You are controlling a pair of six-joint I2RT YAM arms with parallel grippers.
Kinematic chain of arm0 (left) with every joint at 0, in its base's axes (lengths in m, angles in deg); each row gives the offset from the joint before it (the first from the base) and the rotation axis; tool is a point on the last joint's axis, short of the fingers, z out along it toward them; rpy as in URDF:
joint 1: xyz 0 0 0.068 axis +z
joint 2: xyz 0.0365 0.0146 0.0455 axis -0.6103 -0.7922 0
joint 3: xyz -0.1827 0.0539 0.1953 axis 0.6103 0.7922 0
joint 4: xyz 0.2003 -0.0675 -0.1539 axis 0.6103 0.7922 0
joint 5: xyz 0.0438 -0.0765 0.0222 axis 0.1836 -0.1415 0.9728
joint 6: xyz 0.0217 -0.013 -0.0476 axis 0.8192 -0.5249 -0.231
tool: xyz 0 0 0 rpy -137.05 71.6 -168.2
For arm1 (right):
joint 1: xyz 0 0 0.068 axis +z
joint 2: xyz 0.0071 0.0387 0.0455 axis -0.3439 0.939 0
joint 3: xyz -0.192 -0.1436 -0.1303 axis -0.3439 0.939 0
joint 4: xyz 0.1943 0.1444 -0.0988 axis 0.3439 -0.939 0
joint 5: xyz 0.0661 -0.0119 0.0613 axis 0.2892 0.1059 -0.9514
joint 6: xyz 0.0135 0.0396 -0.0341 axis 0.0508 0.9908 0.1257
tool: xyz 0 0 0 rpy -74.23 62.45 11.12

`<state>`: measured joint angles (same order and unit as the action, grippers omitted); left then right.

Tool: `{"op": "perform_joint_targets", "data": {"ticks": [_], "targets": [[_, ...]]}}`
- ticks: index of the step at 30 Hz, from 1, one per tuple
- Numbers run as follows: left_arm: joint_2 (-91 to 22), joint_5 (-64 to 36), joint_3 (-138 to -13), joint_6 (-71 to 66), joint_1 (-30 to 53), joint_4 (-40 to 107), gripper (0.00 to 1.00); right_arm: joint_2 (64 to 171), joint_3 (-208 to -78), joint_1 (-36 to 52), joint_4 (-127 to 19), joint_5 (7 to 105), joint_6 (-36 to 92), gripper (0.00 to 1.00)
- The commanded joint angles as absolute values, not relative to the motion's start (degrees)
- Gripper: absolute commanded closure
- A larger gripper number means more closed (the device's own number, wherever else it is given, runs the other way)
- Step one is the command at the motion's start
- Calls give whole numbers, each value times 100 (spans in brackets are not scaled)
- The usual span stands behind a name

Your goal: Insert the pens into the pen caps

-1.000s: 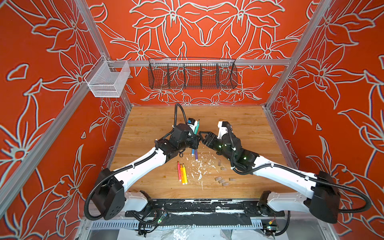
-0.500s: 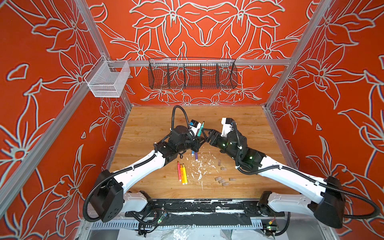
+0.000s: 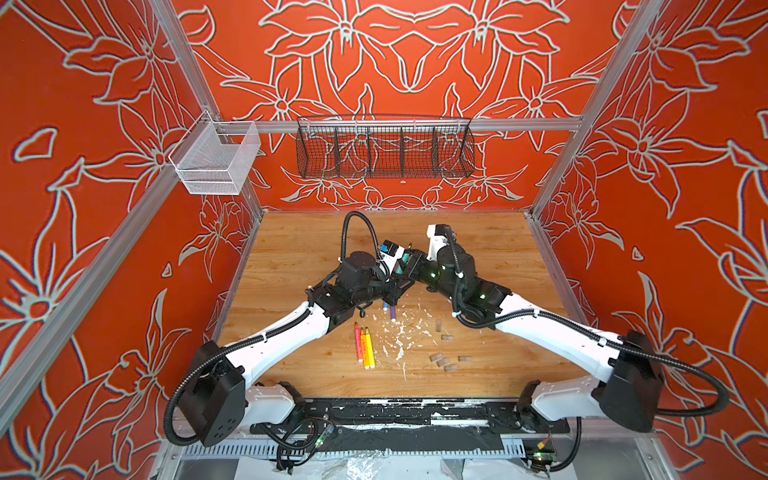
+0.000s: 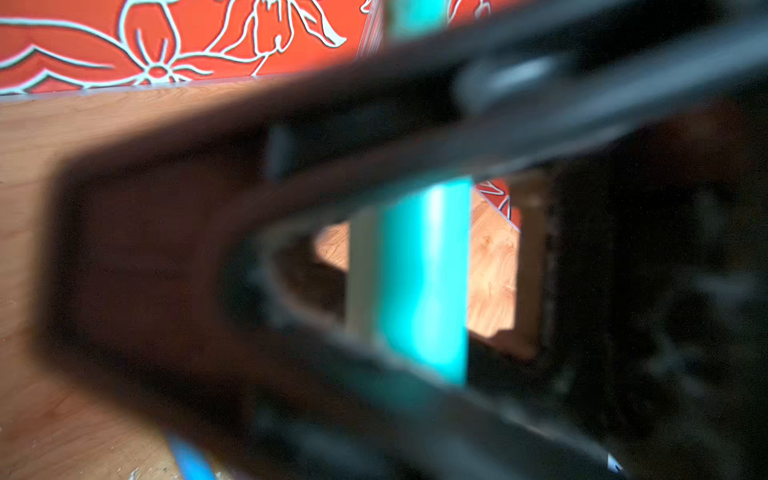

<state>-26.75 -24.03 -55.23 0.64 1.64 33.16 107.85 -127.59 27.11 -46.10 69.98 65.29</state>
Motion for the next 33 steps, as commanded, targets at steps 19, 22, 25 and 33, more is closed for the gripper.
{"op": "perform_joint_targets", "data": {"ticks": [19, 22, 25, 33], "targets": [[-2287, -2124, -5256, 18, 193, 2981, 70, 10589, -12312, 2982, -4446, 6696, 6590, 100], [-2311, -2144, -5257, 9, 193, 2970, 93, 10480, -12195, 3005, -4405, 6690, 6617, 100], [-2324, -2111, -5272, -15, 201, 2974, 100, 10447, -12171, 3016, -4424, 6649, 6610, 100], [-2371, -1152, -5272, -482, 227, 3095, 100, 9893, -12240, 3010, -5400, 7131, 6200, 52]]}}
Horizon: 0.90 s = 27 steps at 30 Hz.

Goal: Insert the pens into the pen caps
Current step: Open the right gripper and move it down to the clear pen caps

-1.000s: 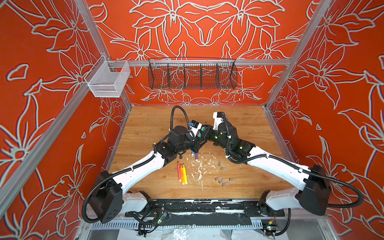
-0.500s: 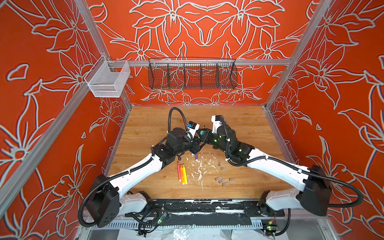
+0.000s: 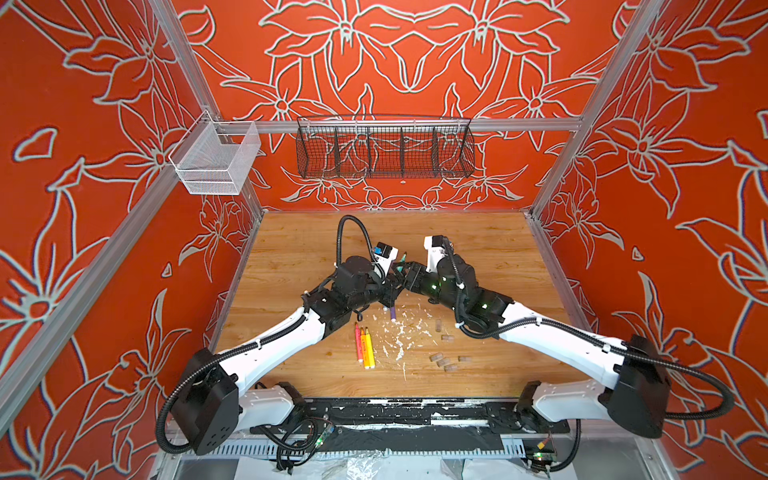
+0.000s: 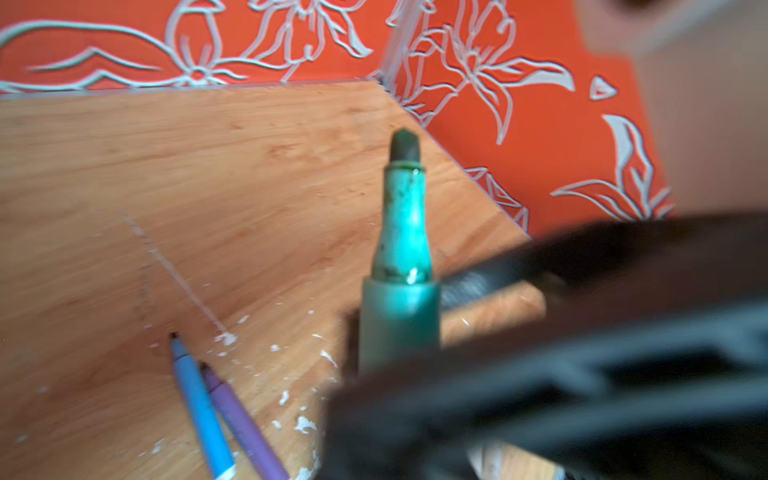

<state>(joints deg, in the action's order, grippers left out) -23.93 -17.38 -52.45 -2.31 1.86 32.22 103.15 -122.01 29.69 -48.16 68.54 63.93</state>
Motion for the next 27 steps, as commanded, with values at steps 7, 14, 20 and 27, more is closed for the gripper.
{"op": "perform_joint_targets", "data": {"ticks": [7, 14, 20, 27], "targets": [[-2378, -324, -5213, -757, 298, 3360, 100, 9195, -12553, 3015, -7761, 7809, 5845, 48], [-2177, -563, -5238, -635, 289, 3595, 100, 9517, -12629, 3014, -9375, 7894, 5734, 49], [-2078, -1075, -4996, -596, 260, 3177, 100, 10184, -12601, 3016, -9706, 7664, 5687, 52], [-1914, -1220, -4655, -520, 245, 2729, 100, 11007, -12915, 2982, -9921, 7453, 5528, 53]]}}
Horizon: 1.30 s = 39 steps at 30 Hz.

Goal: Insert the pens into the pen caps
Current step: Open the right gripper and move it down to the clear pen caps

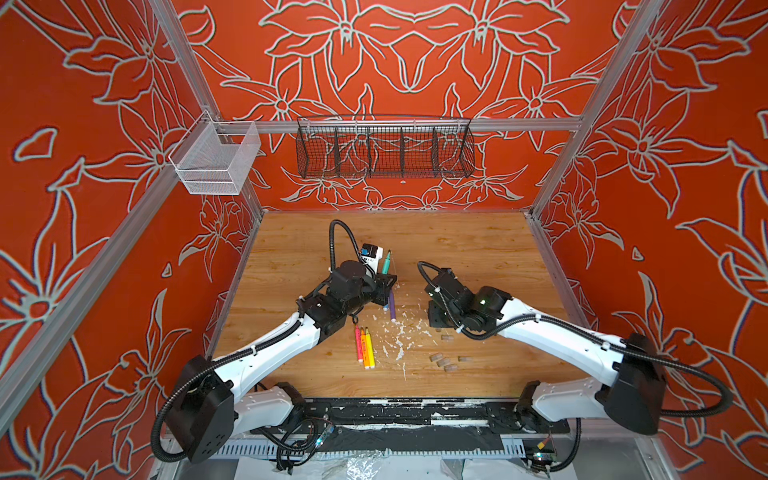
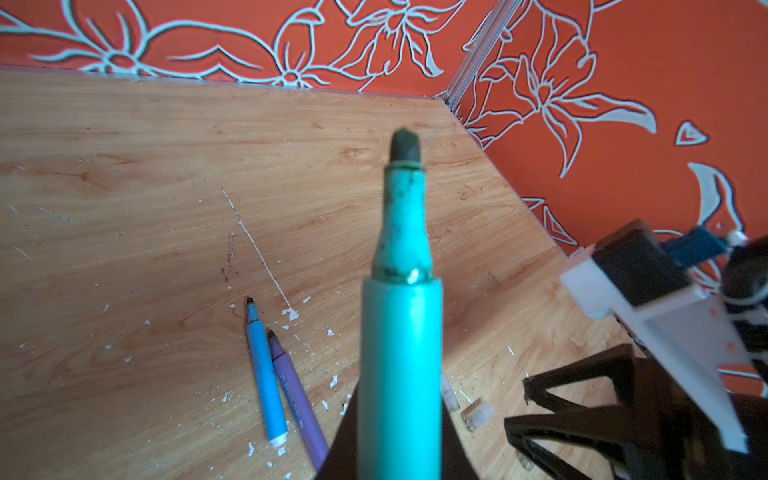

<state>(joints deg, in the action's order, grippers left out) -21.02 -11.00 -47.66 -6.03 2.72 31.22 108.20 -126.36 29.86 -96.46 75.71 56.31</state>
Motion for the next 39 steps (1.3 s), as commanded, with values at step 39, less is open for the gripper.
{"op": "perform_joint_targets", "data": {"ticks": [39], "targets": [[-1928, -946, -4515, -361, 228, 2525, 100, 12429, -12332, 2038, -9145, 6864, 5300, 56]]}}
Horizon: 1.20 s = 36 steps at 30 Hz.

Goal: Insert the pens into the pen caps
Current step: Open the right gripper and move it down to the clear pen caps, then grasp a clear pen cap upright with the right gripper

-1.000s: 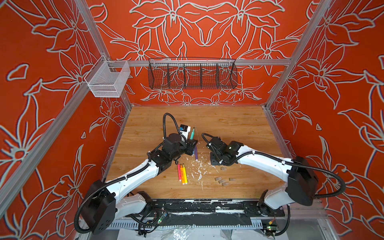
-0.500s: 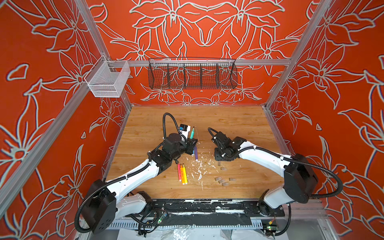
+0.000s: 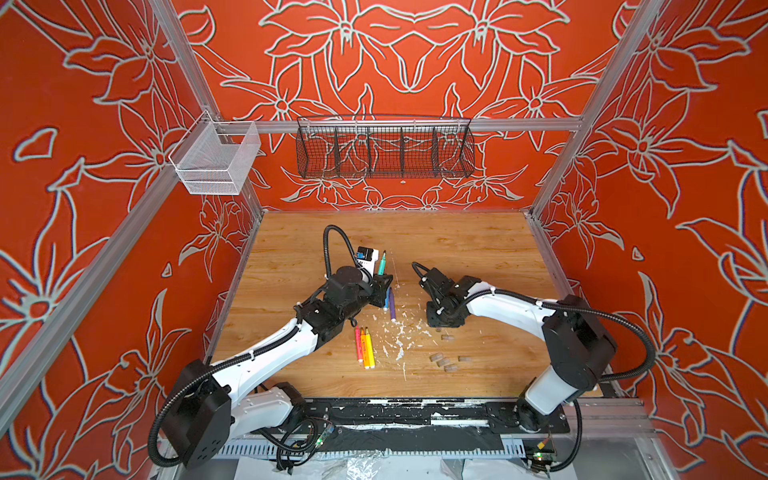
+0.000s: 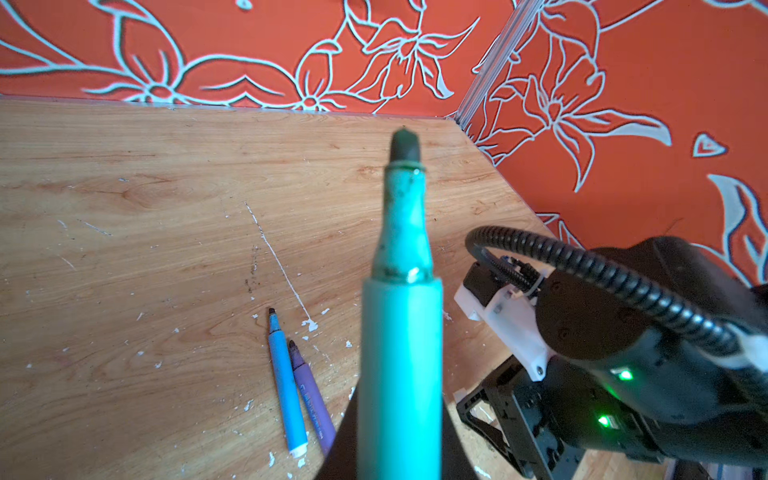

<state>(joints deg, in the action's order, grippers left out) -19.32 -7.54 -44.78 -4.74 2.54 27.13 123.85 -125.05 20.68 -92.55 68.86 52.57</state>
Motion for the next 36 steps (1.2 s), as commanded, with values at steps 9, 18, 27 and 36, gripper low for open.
{"op": "perform_joint_targets", "data": {"ticks": [9, 18, 27, 36], "targets": [[-1869, -874, -4496, -517, 228, 2596, 100, 12851, -12368, 2040, -9008, 6716, 5276, 59], [-1790, -722, -4366, -565, 228, 2493, 100, 12829, -12218, 2038, -8900, 6774, 5344, 68], [-1967, -222, -4426, -809, 228, 2570, 100, 12836, -12029, 2038, -8695, 6738, 5423, 78], [-1793, -279, -4525, -687, 228, 2846, 100, 12571, -11904, 2036, -8532, 6664, 5509, 82]]}}
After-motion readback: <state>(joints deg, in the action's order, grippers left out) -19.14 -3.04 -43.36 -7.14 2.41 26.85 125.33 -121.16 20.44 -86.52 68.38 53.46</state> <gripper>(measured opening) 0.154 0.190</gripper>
